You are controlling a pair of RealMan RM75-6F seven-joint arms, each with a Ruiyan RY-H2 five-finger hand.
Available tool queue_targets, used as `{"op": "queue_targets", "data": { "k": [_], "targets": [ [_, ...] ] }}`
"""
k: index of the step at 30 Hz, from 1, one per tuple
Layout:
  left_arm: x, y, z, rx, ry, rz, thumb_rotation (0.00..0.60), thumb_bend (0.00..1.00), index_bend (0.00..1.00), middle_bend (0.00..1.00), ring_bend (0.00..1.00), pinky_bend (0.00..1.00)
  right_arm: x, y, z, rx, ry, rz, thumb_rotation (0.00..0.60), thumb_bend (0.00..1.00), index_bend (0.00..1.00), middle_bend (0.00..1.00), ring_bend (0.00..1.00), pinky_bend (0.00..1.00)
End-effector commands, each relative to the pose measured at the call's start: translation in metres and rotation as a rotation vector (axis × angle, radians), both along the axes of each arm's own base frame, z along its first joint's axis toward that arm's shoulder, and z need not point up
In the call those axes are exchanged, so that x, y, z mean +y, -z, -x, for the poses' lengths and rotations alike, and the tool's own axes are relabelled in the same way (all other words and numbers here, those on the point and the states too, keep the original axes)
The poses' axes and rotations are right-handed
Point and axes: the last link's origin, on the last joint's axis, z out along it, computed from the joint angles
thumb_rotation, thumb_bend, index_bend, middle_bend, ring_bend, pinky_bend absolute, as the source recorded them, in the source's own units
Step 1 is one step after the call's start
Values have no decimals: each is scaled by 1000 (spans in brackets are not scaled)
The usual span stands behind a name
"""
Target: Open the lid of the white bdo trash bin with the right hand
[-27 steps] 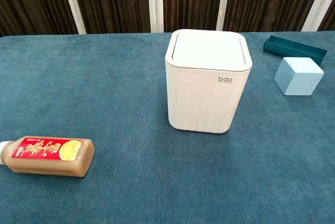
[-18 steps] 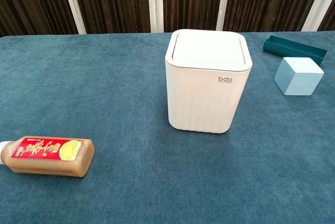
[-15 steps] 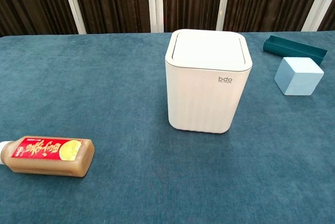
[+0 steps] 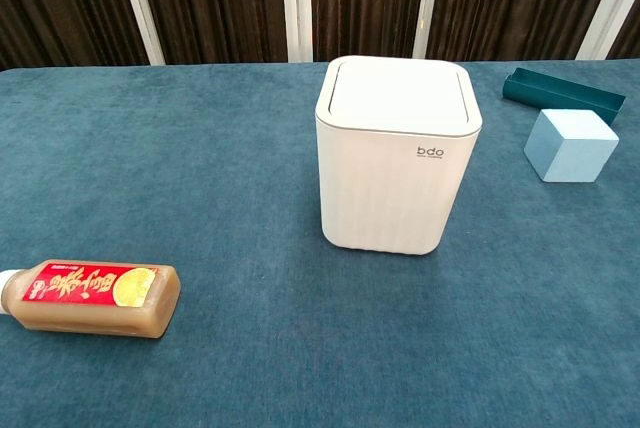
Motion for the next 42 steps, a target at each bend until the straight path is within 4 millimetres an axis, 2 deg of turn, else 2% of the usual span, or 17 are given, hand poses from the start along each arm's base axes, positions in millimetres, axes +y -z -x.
{"op": "queue_targets", "data": {
  "k": [1,8,13,18,20,26,29,42],
  "targets": [
    [-1,-2,-1,-2,22,-17,600,22,119,11,0,0,2,4,-7,-22,-30,-43,600,428,99,194,223,142],
    [2,0,2,-5,-5,-27,600,22,119,9,0,0,-11,1,-36,-7,-136,-120,600,428,99,361,299,168],
    [2,1,2,-6,-14,-26,600,22,119,9,0,0,-28,1,-67,17,-198,-201,600,427,99,451,365,180],
    [2,0,2,-7,-19,-29,600,22,119,9,0,0,-40,4,-89,30,-206,-286,600,428,99,536,494,211],
    [2,0,2,-8,-21,-31,600,22,119,9,0,0,-43,6,-94,37,-205,-311,600,428,99,566,553,280],
    [3,1,2,-9,-31,-29,600,22,119,9,0,0,-46,17,-107,70,-211,-392,600,428,99,613,644,543],
    [3,0,2,-8,-31,-30,600,22,119,9,0,0,-48,20,-113,88,-216,-413,600,427,99,617,658,636],
    [5,2,2,-5,-41,-28,600,22,119,9,0,0,-51,33,-138,125,-258,-453,600,428,99,623,666,669]
  ]
}}
